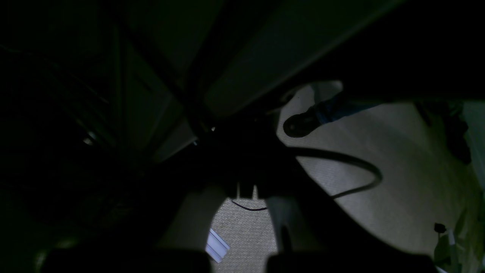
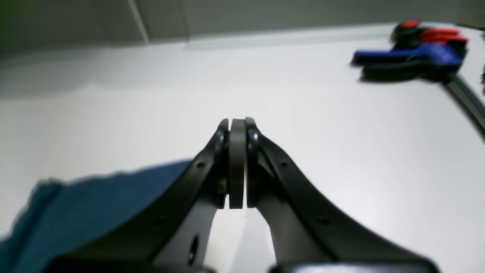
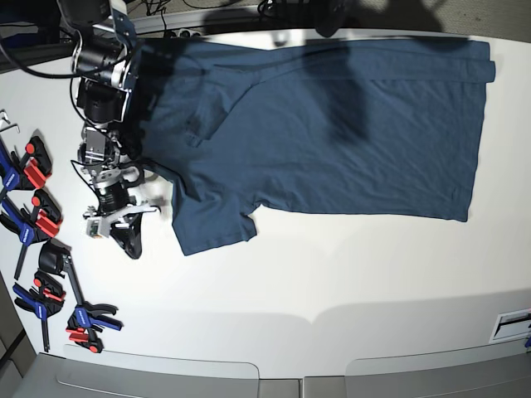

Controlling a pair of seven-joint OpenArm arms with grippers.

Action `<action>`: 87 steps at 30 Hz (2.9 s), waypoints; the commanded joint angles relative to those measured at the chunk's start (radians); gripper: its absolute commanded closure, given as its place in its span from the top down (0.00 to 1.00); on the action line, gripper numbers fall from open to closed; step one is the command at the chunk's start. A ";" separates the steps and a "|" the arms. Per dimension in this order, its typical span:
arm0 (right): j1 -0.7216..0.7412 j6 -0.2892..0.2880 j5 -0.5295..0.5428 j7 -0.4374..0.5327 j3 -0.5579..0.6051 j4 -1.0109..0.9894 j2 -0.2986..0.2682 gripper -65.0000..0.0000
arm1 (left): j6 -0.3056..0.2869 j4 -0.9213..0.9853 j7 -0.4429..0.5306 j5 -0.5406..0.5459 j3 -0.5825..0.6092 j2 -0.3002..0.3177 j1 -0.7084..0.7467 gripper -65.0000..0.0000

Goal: Fold the T-shirt properly

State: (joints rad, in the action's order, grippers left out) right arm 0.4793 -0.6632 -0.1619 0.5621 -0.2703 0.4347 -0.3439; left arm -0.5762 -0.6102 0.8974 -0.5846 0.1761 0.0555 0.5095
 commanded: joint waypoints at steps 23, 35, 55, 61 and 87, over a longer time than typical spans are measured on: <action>0.033 -0.035 0.245 0.006 -0.002 0.018 0.035 0.00 | -0.037 -0.011 0.115 0.009 0.009 -0.022 0.009 0.00; 0.033 -0.035 0.418 -0.026 0.361 0.056 0.069 0.00 | -0.037 -0.011 0.115 0.009 0.009 -0.022 0.009 0.00; 0.033 -0.035 1.279 -1.338 0.468 0.731 0.221 0.00 | -0.037 -0.011 0.115 0.009 0.009 -0.022 0.009 0.00; 0.033 -0.035 1.534 -1.739 0.468 0.856 0.360 0.00 | -0.037 -0.011 0.116 0.008 0.009 -0.022 0.009 0.00; 0.033 -0.035 1.075 -1.765 0.652 0.858 0.454 0.00 | -0.037 -0.011 0.115 0.008 0.009 -0.022 0.008 0.00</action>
State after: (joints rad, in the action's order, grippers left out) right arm 0.4801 -0.6922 0.8848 -1.2255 0.3878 1.2758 0.1001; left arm -0.5762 -0.6102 0.8978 -0.5838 0.1761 0.0555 0.5095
